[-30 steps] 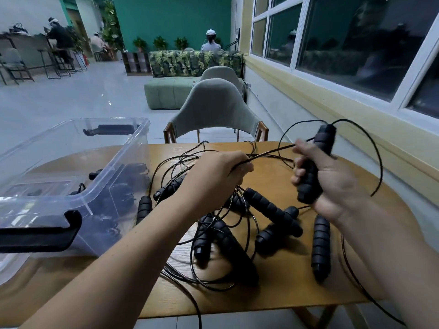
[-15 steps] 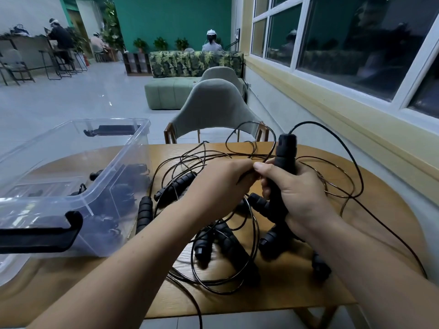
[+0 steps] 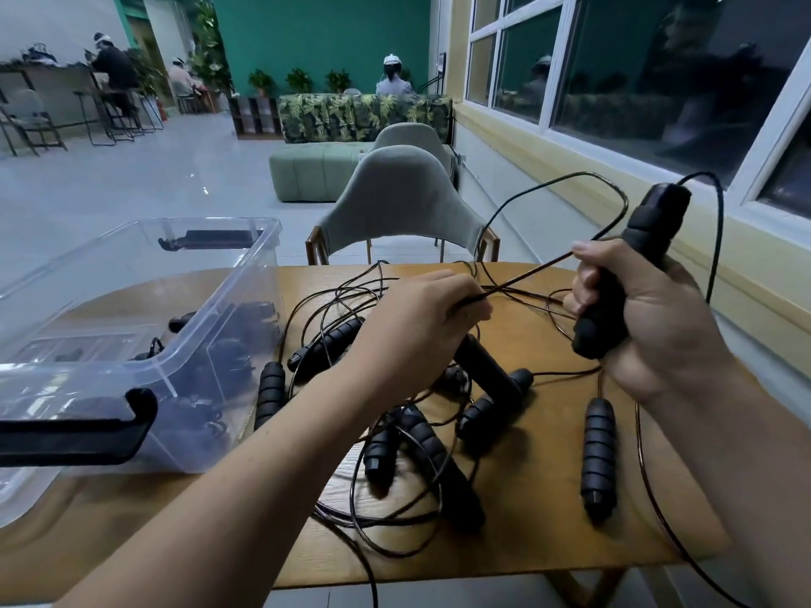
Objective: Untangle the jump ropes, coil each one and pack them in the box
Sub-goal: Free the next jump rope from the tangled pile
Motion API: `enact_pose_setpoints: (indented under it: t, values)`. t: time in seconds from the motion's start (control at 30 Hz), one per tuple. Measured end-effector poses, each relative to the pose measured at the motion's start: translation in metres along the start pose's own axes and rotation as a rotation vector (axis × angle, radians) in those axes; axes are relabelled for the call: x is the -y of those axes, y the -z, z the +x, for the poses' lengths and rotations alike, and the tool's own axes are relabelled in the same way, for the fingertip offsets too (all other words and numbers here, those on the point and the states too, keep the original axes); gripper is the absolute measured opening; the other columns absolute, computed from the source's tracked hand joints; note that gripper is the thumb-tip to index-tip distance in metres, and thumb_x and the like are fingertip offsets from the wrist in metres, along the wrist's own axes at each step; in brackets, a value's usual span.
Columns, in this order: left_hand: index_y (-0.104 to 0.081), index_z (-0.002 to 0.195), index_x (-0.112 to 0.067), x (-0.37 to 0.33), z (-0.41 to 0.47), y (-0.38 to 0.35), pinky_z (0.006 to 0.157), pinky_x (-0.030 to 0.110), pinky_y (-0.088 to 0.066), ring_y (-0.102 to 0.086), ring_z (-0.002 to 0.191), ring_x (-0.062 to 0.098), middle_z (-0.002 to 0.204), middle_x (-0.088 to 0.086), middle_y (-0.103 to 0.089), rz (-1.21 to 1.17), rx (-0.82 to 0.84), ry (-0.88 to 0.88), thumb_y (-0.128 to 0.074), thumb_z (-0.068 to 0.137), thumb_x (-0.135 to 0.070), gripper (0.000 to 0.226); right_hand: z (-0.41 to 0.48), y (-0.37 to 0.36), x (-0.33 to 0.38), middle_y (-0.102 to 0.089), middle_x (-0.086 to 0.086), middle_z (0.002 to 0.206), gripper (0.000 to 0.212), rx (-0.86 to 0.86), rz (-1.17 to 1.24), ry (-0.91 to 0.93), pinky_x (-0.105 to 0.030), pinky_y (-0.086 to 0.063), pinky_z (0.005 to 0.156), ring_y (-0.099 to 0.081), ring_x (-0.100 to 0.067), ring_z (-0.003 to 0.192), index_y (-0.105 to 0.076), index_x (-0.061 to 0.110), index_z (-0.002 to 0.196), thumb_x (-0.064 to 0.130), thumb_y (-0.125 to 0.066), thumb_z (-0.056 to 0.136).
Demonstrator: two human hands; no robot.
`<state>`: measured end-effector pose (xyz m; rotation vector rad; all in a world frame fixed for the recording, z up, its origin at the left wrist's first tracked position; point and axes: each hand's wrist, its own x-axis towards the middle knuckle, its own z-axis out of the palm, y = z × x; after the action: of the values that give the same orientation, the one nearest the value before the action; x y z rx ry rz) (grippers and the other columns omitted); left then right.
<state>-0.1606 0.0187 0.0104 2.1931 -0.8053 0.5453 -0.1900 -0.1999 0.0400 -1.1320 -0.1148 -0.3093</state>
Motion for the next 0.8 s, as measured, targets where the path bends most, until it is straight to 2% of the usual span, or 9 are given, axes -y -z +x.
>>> enact_pose_setpoints:
  t: [0.1, 0.17, 0.27, 0.37, 0.47, 0.57, 0.7, 0.8]
  values:
    - [-0.067, 0.088, -0.023, -0.001, -0.001, -0.004, 0.068, 0.025, -0.041, -0.055, 0.082, 0.006, 0.09, -0.012, -0.058, 0.005, 0.037, 0.058, -0.066, 0.103, -0.032, 0.018, 0.004, 0.004, 0.001, -0.048, 0.001, 0.068, 0.029, -0.012, 0.051, -0.016, -0.024, -0.044, 0.056, -0.044, -0.013, 0.055, -0.055, 0.02, 0.076, 0.007, -0.071, 0.095]
    - [-0.061, 0.087, -0.027, -0.003, -0.002, -0.004, 0.074, 0.02, -0.043, -0.055, 0.089, 0.004, 0.097, -0.012, -0.053, -0.035, 0.073, 0.102, -0.063, 0.104, -0.04, 0.021, 0.008, 0.007, 0.003, -0.048, 0.002, 0.068, 0.028, -0.025, 0.094, -0.042, -0.023, -0.043, 0.056, -0.044, -0.011, 0.054, -0.053, 0.021, 0.078, 0.008, -0.071, 0.095]
    - [-0.06, 0.089, -0.027, -0.007, -0.004, -0.003, 0.088, 0.037, -0.054, -0.063, 0.096, 0.011, 0.103, -0.009, -0.063, -0.157, 0.101, 0.172, -0.059, 0.105, -0.045, 0.024, 0.013, 0.01, 0.006, -0.048, 0.005, 0.067, 0.027, -0.067, 0.12, -0.061, -0.022, -0.041, 0.055, -0.044, -0.009, 0.053, -0.054, 0.021, 0.078, 0.009, -0.071, 0.095]
    - [-0.054, 0.092, -0.027, -0.01, -0.006, -0.002, 0.083, 0.051, -0.058, -0.071, 0.088, 0.02, 0.095, -0.005, -0.076, -0.275, 0.189, 0.231, -0.066, 0.099, -0.049, 0.026, 0.016, 0.013, 0.008, -0.049, 0.006, 0.068, 0.026, -0.095, 0.128, -0.064, -0.021, -0.041, 0.054, -0.044, -0.007, 0.053, -0.056, 0.022, 0.079, 0.01, -0.072, 0.095]
    - [-0.053, 0.099, -0.028, -0.012, -0.009, -0.002, 0.086, 0.045, -0.058, -0.069, 0.089, 0.017, 0.097, -0.007, -0.074, -0.307, 0.265, 0.206, -0.078, 0.093, -0.033, 0.026, 0.018, 0.016, 0.009, -0.051, 0.007, 0.067, 0.026, -0.122, 0.14, -0.073, -0.021, -0.042, 0.054, -0.045, -0.006, 0.053, -0.056, 0.022, 0.079, 0.01, -0.071, 0.095]
    - [-0.055, 0.11, -0.028, -0.011, -0.009, 0.0, 0.089, 0.041, -0.06, -0.071, 0.091, 0.012, 0.098, -0.009, -0.075, -0.337, 0.286, 0.202, -0.079, 0.092, -0.018, 0.032, 0.021, 0.022, 0.012, -0.051, 0.008, 0.067, 0.025, -0.161, 0.16, -0.084, -0.02, -0.043, 0.054, -0.045, -0.005, 0.052, -0.054, 0.023, 0.08, 0.011, -0.069, 0.096]
    - [-0.062, 0.113, -0.032, -0.004, -0.01, 0.001, 0.088, 0.049, -0.063, -0.076, 0.09, 0.018, 0.099, -0.002, -0.076, -0.377, 0.277, 0.281, -0.081, 0.088, -0.017, 0.035, 0.025, 0.029, 0.011, -0.052, 0.01, 0.066, 0.025, -0.212, 0.158, -0.116, -0.019, -0.042, 0.055, -0.046, -0.004, 0.052, -0.054, 0.024, 0.08, 0.014, -0.069, 0.097]
    - [-0.067, 0.116, -0.019, -0.007, -0.01, 0.003, 0.079, 0.058, -0.065, -0.08, 0.083, 0.034, 0.1, 0.016, -0.076, -0.579, 0.246, 0.423, -0.081, 0.092, -0.019, 0.028, 0.025, 0.03, 0.001, -0.053, 0.009, 0.065, 0.021, -0.222, 0.098, -0.166, -0.02, -0.043, 0.052, -0.047, -0.005, 0.051, -0.056, 0.022, 0.083, 0.017, -0.072, 0.097]
